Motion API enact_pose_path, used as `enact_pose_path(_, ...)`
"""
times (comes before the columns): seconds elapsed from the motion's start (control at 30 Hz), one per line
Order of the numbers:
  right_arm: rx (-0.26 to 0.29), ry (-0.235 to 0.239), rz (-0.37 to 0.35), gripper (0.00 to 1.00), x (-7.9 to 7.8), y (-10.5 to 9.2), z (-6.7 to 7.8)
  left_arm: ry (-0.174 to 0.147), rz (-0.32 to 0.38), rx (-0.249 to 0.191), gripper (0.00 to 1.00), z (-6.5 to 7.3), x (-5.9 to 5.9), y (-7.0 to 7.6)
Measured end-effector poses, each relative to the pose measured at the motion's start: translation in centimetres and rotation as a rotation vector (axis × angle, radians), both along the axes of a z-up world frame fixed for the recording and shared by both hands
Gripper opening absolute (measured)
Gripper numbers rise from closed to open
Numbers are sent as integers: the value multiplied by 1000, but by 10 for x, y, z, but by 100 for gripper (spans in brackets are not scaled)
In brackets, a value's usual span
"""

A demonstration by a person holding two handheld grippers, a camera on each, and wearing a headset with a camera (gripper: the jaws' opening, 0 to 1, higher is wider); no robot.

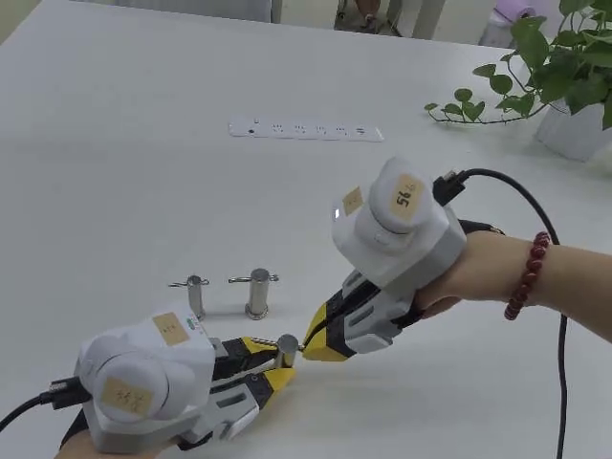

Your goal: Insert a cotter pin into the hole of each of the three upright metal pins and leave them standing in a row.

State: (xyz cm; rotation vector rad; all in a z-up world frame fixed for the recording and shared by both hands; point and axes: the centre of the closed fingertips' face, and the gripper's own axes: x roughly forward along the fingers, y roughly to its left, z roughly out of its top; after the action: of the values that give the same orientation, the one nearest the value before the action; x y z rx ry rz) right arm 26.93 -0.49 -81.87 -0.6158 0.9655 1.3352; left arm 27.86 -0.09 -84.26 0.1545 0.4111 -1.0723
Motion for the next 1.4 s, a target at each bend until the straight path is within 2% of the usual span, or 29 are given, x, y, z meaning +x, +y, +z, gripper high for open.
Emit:
enact_pose_path(0.33, 12, -7, -3, 5, -2, 4, 0, -3, -6, 5, 11, 0, 0, -1)
enact_pose_path(0.57, 24, 0, -25, 11, -2, 5, 3, -8, -6, 8, 11, 0, 1, -2)
enact_pose_path(0.87, 49, -31, -44, 17, 1, 13, 4, -7, -4, 11, 11, -1, 2, -2)
enact_pose_path(1.0, 40, -70, -48, 18, 4, 15, 2, -6, -3, 14, 11, -2, 2, -2)
enact_pose_path(1.4, 54, -106, -56, 17, 3, 20, -2, -4, 0, 17, 11, -3, 2, -2)
